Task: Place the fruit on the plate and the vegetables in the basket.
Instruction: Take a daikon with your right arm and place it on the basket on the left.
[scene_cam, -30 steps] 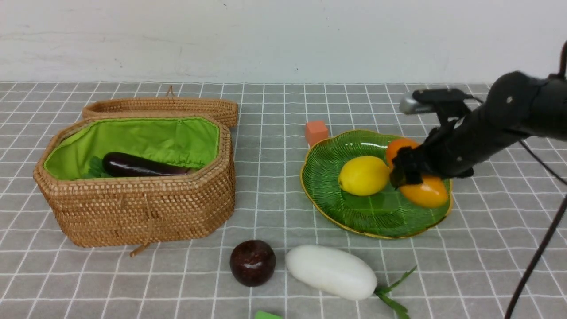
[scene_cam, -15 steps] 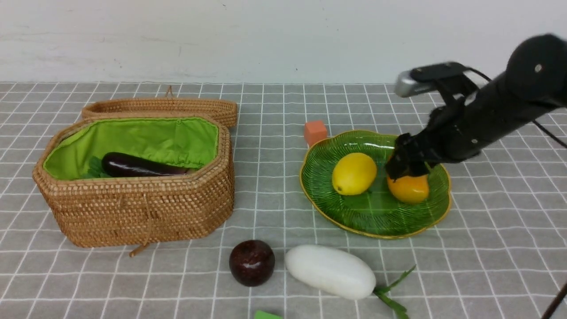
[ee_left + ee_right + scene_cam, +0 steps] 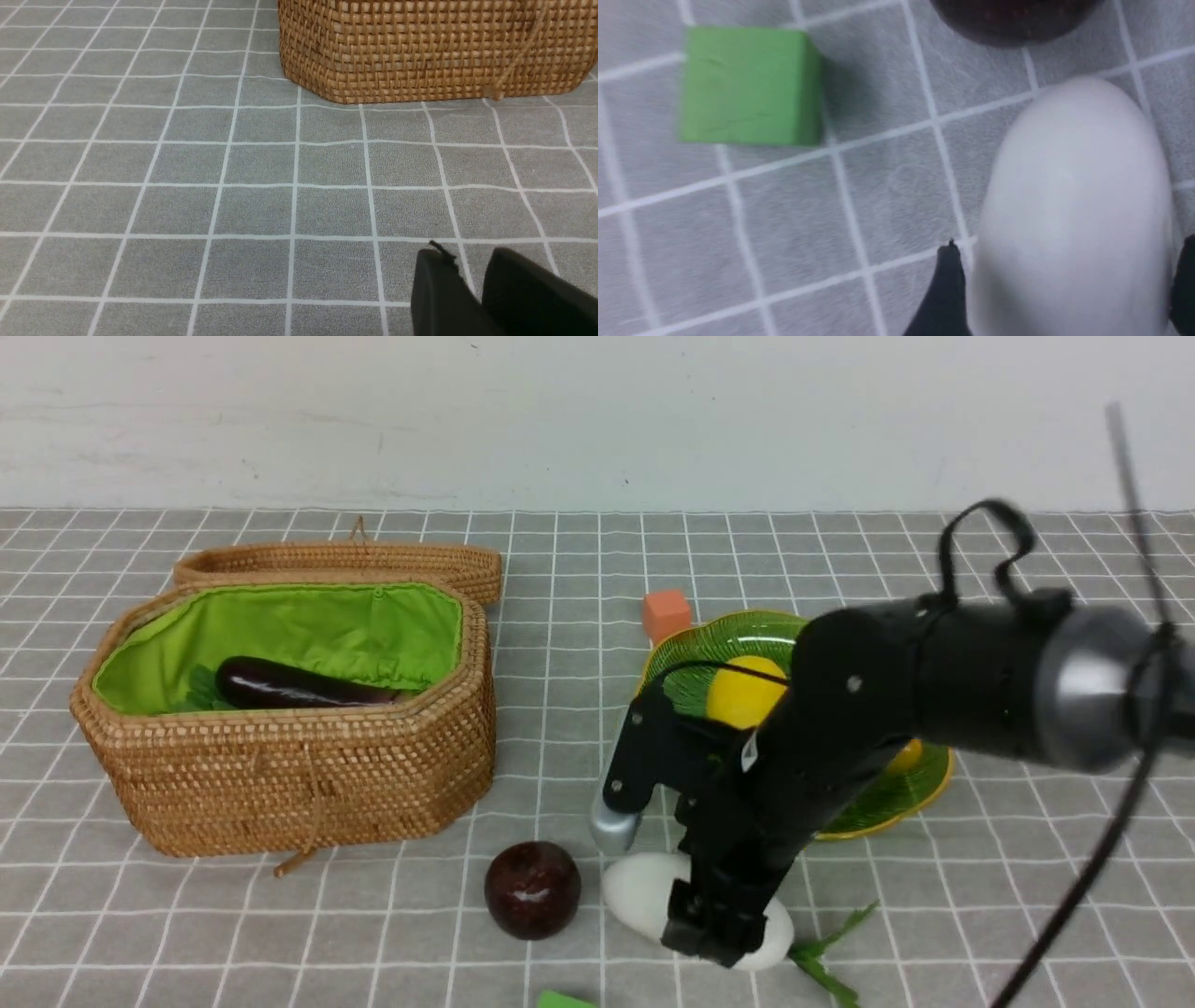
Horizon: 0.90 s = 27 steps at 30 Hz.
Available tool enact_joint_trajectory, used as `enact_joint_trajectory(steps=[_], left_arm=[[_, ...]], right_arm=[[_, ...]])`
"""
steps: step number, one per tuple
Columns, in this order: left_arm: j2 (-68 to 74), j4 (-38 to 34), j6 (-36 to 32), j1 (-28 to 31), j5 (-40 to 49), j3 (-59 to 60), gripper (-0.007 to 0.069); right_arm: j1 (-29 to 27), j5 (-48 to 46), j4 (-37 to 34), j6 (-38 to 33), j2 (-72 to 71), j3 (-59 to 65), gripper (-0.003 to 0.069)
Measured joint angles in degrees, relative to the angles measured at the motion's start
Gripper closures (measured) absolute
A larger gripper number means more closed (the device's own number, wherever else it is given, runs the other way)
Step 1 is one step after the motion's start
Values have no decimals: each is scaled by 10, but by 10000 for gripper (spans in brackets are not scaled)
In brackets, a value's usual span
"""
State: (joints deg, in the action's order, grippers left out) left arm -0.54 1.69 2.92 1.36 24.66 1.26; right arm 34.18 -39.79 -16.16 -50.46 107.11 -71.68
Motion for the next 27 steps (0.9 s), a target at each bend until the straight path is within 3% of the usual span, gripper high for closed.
enact_joint_trajectory(steps=[8, 15, 22, 25, 27], left_arm=[[0, 0, 0, 0, 0, 0, 461], [0, 0, 0, 0, 0, 0, 459], [0, 0, 0, 0, 0, 0, 449], [0, 0, 0, 0, 0, 0, 444], [0, 0, 0, 0, 0, 0, 440]], right_arm=[[0, -8, 6, 18, 24, -4, 125], [0, -117, -14, 20, 16, -118, 127], [1, -97, -130, 21, 30, -340, 127], [1, -52, -222, -4, 81, -450, 127], [3, -17, -307, -61, 124, -502, 127]])
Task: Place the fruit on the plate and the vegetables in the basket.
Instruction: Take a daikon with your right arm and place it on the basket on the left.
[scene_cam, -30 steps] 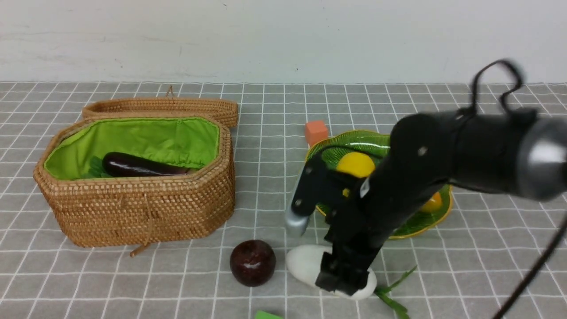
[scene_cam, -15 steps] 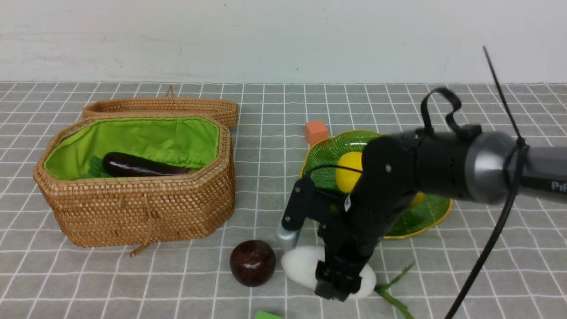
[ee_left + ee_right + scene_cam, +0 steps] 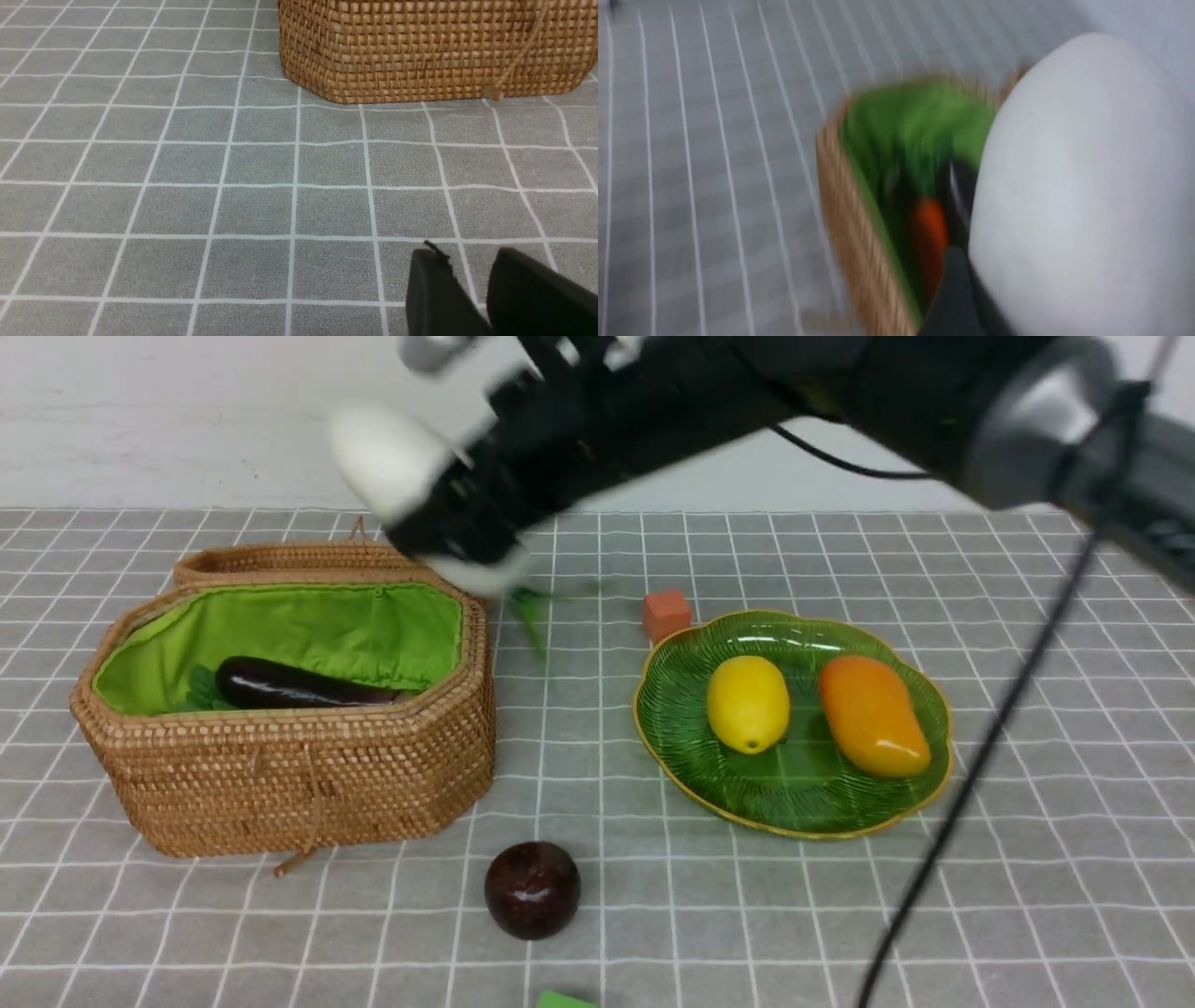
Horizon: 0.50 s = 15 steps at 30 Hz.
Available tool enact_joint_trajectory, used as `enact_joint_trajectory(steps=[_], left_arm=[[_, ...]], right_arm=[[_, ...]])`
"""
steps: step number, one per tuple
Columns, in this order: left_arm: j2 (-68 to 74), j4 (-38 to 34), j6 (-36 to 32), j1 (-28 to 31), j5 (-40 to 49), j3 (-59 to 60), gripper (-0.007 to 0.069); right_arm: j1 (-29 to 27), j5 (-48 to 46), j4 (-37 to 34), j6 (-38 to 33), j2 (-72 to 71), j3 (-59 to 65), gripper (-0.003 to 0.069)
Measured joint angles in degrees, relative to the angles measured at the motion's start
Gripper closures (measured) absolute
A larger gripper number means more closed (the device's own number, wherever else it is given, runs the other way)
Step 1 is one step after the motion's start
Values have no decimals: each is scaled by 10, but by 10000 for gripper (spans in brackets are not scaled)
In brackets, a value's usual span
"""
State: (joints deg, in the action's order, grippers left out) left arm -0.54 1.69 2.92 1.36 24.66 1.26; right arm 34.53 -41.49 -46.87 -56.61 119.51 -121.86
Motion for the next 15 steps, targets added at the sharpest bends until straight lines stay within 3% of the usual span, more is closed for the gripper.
enact_joint_trajectory(steps=[2, 5, 9, 15], left_arm=[[0, 0, 0, 0, 0, 0, 439], [0, 0, 0, 0, 0, 0, 440], [0, 0, 0, 0, 0, 0, 435], [0, 0, 0, 0, 0, 0, 428]], right_arm=[[3, 21, -46, -31, 24, -14, 127], [19, 79, -156, -157, 83, -33, 127], [42, 152, -232, -268, 138, -33, 127], [49, 192, -259, -270, 155, -34, 122]])
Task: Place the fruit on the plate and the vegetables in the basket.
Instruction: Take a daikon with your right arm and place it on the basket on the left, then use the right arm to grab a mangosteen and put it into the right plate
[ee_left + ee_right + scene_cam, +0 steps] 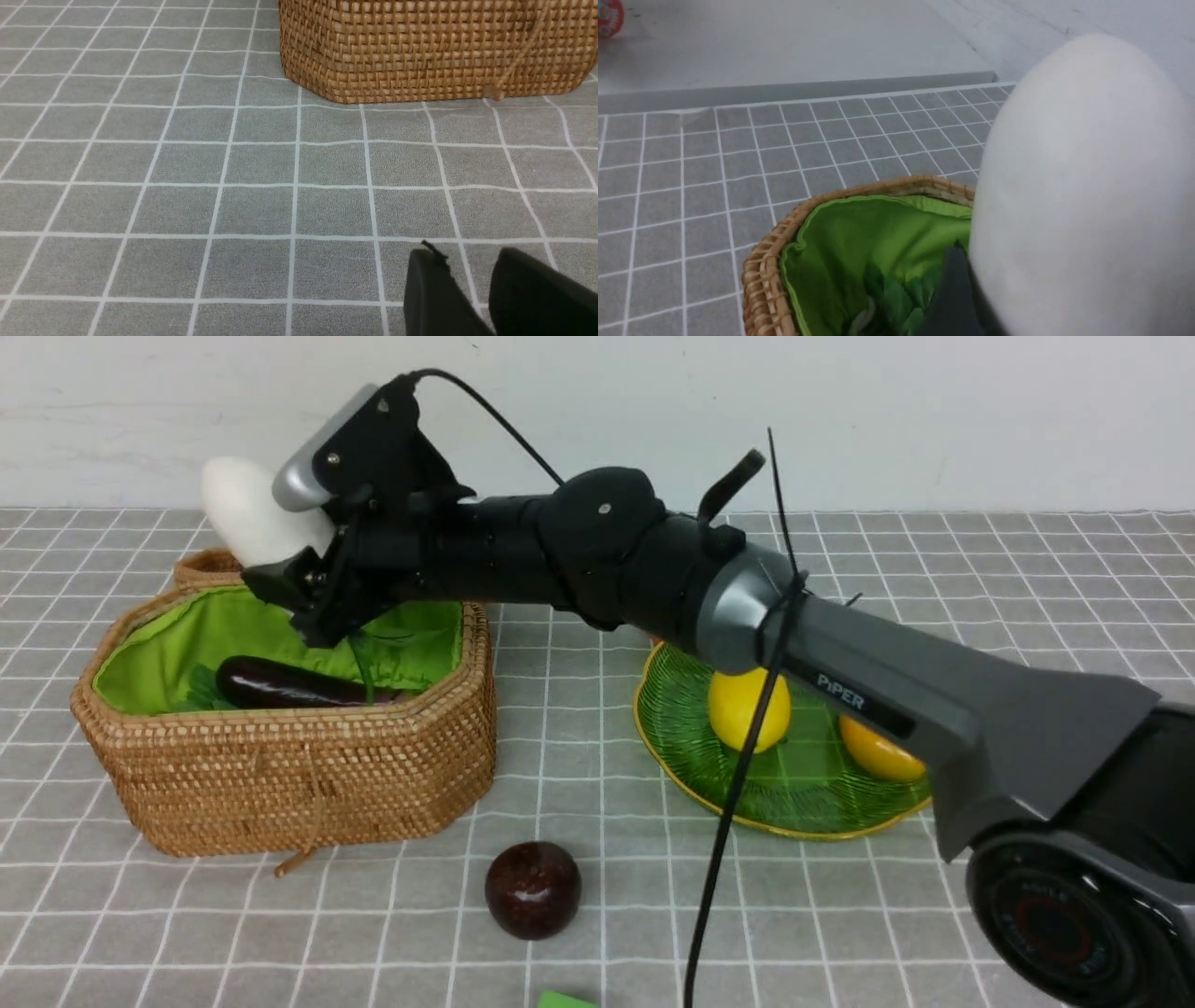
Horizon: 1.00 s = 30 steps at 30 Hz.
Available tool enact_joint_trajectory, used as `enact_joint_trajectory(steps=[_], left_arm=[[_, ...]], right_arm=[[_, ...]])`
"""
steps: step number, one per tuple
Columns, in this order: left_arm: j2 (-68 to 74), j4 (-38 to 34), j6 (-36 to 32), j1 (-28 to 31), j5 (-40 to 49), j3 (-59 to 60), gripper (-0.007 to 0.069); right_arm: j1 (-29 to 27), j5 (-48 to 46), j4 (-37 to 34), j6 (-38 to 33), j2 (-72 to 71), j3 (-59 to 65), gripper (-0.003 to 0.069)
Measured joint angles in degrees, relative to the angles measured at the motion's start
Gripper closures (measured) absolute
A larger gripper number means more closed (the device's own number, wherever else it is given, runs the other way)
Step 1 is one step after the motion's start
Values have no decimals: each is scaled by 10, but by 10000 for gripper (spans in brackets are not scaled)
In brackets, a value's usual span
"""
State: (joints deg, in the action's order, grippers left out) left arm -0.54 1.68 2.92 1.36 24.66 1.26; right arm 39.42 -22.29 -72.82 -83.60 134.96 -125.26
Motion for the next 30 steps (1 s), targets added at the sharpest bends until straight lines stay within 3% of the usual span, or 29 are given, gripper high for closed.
enact_joint_trajectory(steps=[5, 10, 13, 15, 18, 20, 30], left_arm=[[0, 0, 0, 0, 0, 0, 424], [0, 0, 0, 0, 0, 0, 420], [0, 0, 0, 0, 0, 0, 420], [0, 0, 0, 0, 0, 0, 420], [0, 0, 0, 0, 0, 0, 419], [0, 0, 0, 0, 0, 0, 418], [0, 0, 0, 0, 0, 0, 407]], right_arm=[[-1, -15, 0, 29, -2, -1, -5], [-4, -91, 36, 61, -21, -1, -13], [-12, -202, 135, 135, -67, -1, 10], [-17, -265, 204, 204, -102, -1, 20], [-27, -411, 365, 352, -165, -2, 27], [-28, -452, 426, 402, -192, 17, 27], [-8, -332, 493, 510, -201, 261, 27]])
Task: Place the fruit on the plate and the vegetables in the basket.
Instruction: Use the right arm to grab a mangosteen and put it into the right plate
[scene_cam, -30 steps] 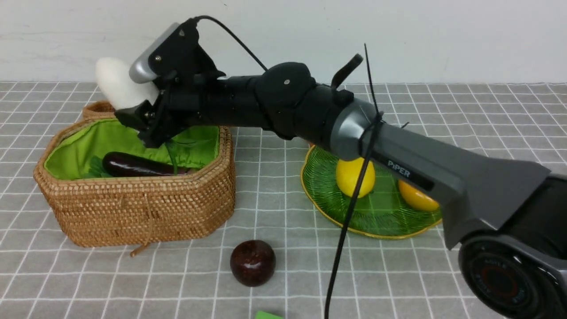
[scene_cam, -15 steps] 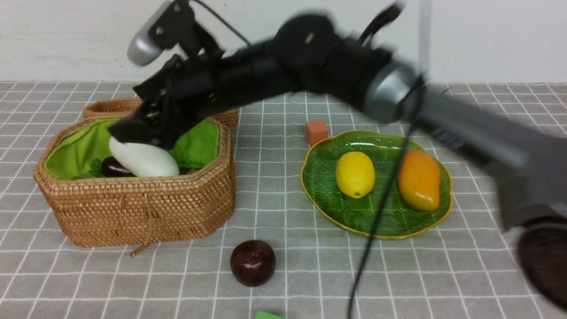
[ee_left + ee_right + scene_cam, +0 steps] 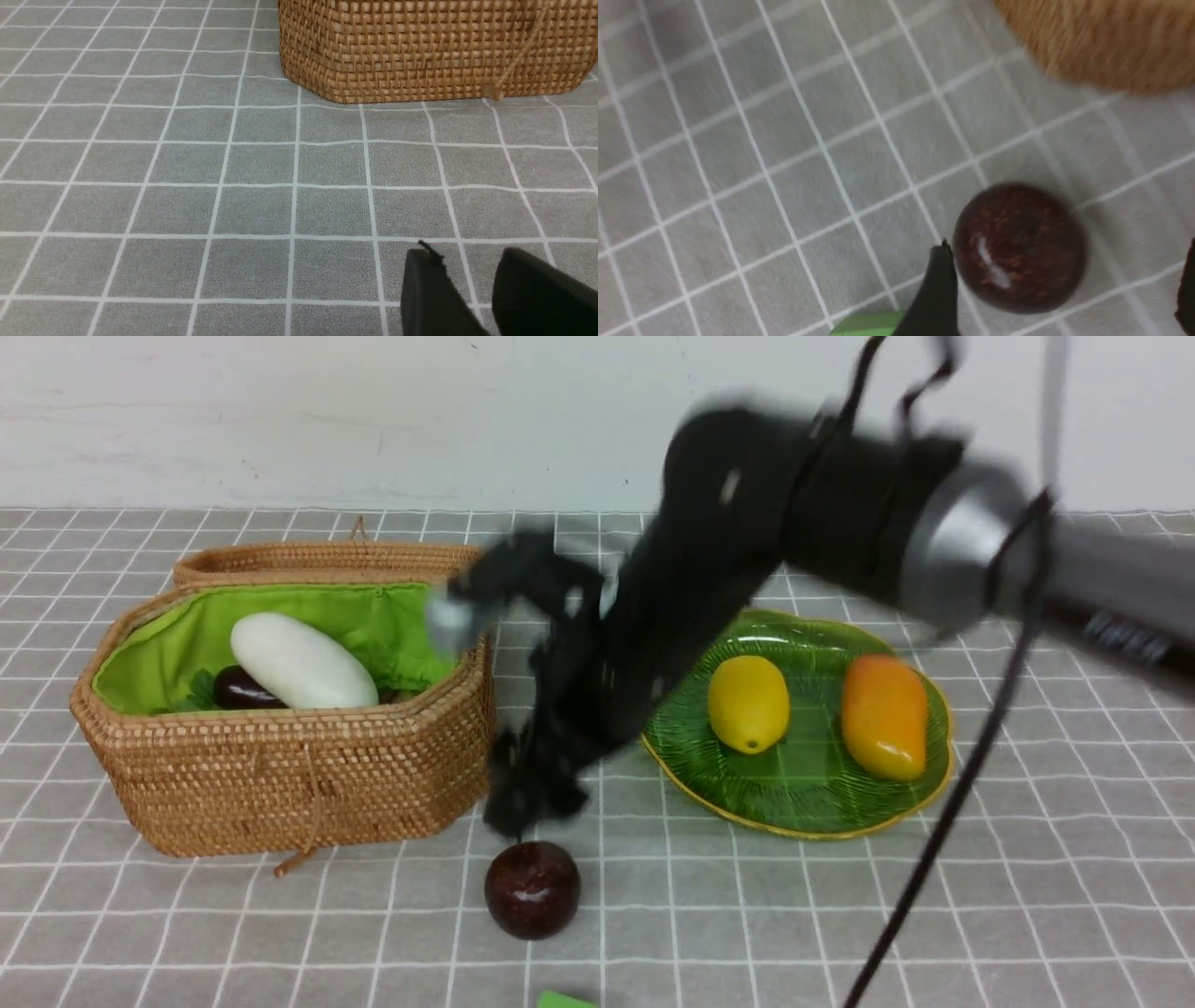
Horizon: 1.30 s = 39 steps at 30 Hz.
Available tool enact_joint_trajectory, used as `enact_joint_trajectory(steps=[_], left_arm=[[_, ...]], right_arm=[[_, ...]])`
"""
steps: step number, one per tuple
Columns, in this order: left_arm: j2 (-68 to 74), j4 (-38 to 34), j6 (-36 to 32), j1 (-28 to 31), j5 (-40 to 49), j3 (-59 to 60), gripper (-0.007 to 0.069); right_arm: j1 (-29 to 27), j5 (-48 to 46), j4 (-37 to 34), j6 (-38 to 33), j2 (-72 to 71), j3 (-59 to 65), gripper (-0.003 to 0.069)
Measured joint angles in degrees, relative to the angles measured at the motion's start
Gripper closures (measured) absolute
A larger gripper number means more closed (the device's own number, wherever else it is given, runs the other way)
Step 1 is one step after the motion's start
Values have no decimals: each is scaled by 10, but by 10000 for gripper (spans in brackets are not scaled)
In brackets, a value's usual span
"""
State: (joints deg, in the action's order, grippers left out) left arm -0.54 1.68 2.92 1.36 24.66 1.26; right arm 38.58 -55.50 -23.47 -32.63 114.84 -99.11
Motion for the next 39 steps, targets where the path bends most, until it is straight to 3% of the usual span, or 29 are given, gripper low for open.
enact_joint_trajectory(steps=[6, 12, 24, 28, 34, 36, 39], left_arm=[[0, 0, 0, 0, 0, 0, 405], [0, 0, 0, 0, 0, 0, 396], [0, -1, 0, 0, 0, 0, 387], [0, -1, 0, 0, 0, 0, 387], [0, -1, 0, 0, 0, 0, 387], [0, -1, 0, 0, 0, 0, 386], [0, -1, 0, 0, 0, 0, 386]], right_arm=[[8, 60, 17, 17, 56, 25, 34], [8, 60, -12, -9, 86, 24, 99], [-14, -100, -21, -45, 80, -44, 99], [-45, -131, -20, -45, 53, -82, 99], [-141, -105, -7, -41, 4, -107, 99], [-188, -82, -1, -16, 5, -108, 99], [-216, -84, 7, 21, 25, -108, 99]])
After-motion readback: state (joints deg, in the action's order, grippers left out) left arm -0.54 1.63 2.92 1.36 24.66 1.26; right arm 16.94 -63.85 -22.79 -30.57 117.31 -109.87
